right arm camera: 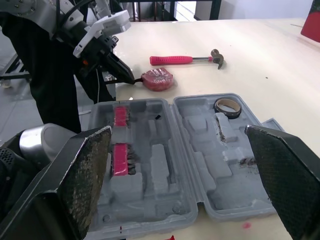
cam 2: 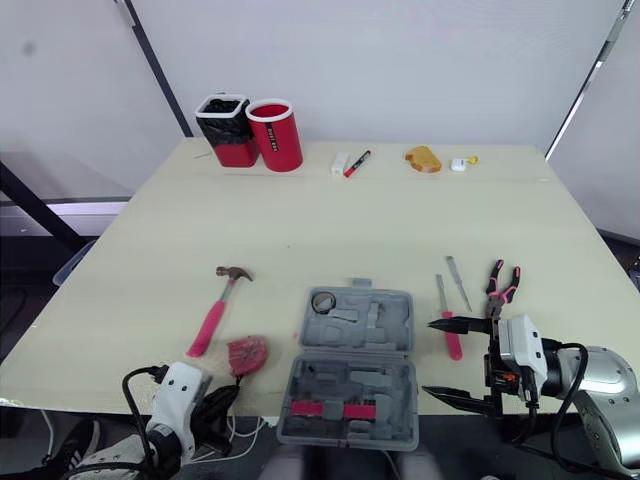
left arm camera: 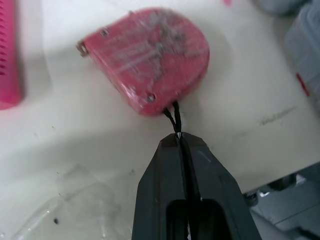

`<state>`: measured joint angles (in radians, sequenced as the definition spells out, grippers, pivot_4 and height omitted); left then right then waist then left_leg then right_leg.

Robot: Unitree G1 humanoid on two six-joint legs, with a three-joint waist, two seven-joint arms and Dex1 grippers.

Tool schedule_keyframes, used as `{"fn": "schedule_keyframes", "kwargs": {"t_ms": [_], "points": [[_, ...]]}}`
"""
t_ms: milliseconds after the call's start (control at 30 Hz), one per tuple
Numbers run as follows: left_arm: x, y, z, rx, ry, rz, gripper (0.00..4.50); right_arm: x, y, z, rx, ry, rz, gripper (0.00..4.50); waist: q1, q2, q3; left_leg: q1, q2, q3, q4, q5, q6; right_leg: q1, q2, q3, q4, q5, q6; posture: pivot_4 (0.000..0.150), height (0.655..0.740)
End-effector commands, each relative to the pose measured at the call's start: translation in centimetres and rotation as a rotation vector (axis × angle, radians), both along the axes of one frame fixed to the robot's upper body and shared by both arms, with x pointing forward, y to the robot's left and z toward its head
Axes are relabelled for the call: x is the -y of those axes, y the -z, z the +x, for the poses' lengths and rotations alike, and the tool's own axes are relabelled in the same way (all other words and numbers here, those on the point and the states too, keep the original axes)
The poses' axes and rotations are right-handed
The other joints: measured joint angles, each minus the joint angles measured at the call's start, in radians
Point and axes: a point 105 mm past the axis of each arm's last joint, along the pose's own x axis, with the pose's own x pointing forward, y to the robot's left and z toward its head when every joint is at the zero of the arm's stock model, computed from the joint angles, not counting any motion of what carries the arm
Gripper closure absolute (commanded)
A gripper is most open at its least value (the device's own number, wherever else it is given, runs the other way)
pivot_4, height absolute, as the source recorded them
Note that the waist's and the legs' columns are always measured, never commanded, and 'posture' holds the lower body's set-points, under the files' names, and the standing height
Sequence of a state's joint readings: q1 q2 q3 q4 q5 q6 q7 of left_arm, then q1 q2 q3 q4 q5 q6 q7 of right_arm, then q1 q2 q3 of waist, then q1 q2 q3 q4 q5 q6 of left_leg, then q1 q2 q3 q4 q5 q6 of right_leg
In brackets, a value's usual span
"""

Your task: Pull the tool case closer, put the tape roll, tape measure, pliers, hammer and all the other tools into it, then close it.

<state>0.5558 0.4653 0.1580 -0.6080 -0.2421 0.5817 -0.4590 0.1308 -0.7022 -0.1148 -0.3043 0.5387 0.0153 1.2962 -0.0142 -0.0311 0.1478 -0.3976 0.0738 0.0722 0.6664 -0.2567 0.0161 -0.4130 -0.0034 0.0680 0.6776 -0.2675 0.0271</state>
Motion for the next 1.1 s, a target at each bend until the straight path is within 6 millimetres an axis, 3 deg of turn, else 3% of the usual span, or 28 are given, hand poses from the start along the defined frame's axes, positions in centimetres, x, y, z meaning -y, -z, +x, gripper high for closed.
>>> {"fn": "schedule_keyframes", "kwargs": {"t_ms": [33,167,233,467,767,1100], "points": [[0.2,-2.2,-0.4,0.055,0.085,0.01,2.68,-0.2,-0.6,0.0,0.037,-0.007,0.008,0.0,0.0,0.0,0.0,0.0,0.0,0.0,0.0,0.0,0.0,0.0,0.0,0.0,0.0,0.0,0.0,0.15,0.74],[0.0,-3.0,-1.4,0.034,0.174,0.018,0.7,-0.2,-0.7,0.2,0.043,0.0,0.008,0.0,-0.001,0.001,0.003,0.0,0.001,0.001,-0.001,0.0,0.0,0.0,-0.001,0.0,0.0,0.0,0.0,0.15,0.74],[-0.2,-3.2,-1.6,0.031,0.2,0.022,0.08,-0.2,-0.7,0.3,0.044,0.001,0.008,0.0,-0.001,0.001,0.004,0.0,0.001,0.0,0.0,0.0,0.0,0.0,-0.001,0.0,0.0,0.0,0.0,0.15,0.74],[-1.8,-4.7,1.6,0.123,0.347,0.065,0.08,-0.5,-0.8,0.3,0.052,0.016,0.015,0.0,0.004,0.002,0.006,0.0,0.0,0.0,0.0,0.0,0.0,-0.001,-0.001,-0.002,0.0,0.0,0.0,0.15,0.74],[-3.8,-4.3,5.7,0.169,0.531,0.07,0.08,-0.7,-1.1,0.6,0.074,0.047,0.017,0.0,0.002,0.003,0.007,-0.001,-0.001,0.002,0.0,0.0,0.0,0.0,0.0,-0.002,0.0,0.0,-0.001,0.15,0.74],[-3.1,-1.8,6.9,0.132,0.771,0.067,0.08,-1.0,-1.8,0.9,0.089,0.055,0.028,0.0,0.001,0.002,0.007,-0.002,0.0,0.006,0.0,0.0,0.0,0.0,0.001,-0.002,0.0,0.001,0.0,0.15,0.74]]}}
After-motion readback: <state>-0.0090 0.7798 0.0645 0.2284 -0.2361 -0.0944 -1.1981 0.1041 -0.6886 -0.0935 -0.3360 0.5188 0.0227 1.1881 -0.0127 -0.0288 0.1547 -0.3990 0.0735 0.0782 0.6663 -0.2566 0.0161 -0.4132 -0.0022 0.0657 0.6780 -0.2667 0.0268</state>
